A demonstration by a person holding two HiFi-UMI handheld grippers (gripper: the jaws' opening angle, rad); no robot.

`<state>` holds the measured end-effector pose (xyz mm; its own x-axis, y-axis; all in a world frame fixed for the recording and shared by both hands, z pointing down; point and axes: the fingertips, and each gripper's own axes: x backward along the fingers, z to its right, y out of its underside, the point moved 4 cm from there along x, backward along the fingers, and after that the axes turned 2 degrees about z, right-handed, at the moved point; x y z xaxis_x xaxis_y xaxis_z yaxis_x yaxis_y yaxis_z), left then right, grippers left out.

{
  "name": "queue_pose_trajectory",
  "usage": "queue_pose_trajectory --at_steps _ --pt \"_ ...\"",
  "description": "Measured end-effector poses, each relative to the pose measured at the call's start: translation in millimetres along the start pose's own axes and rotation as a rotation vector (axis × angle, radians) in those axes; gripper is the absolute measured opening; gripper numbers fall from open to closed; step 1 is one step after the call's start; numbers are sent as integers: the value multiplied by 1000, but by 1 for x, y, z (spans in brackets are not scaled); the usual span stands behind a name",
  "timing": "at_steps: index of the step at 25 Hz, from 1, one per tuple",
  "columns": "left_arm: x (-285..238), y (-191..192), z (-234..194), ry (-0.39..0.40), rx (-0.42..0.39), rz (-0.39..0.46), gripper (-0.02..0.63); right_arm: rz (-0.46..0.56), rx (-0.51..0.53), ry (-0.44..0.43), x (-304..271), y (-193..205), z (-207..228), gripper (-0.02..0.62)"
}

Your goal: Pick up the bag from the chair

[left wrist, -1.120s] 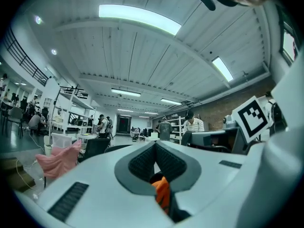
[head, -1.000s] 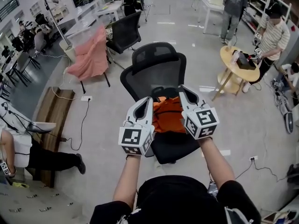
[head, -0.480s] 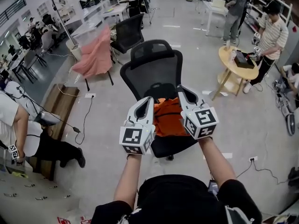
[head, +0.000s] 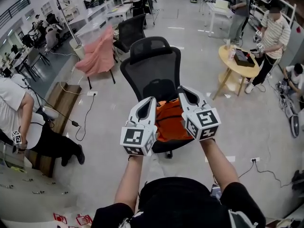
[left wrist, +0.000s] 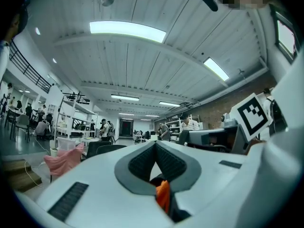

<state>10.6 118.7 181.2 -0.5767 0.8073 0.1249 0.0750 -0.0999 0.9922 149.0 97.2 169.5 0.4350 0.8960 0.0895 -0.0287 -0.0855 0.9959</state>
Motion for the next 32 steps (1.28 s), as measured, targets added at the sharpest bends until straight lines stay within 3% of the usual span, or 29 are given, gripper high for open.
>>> queue_pose_trajectory --at_steps 16,32 --pt "7 -8 42 10 -16 15 5 25 11 -5 47 -13 7 0" --pt "19 -24 15 39 -39 0 5 24 -7 41 32 -20 -16 0"
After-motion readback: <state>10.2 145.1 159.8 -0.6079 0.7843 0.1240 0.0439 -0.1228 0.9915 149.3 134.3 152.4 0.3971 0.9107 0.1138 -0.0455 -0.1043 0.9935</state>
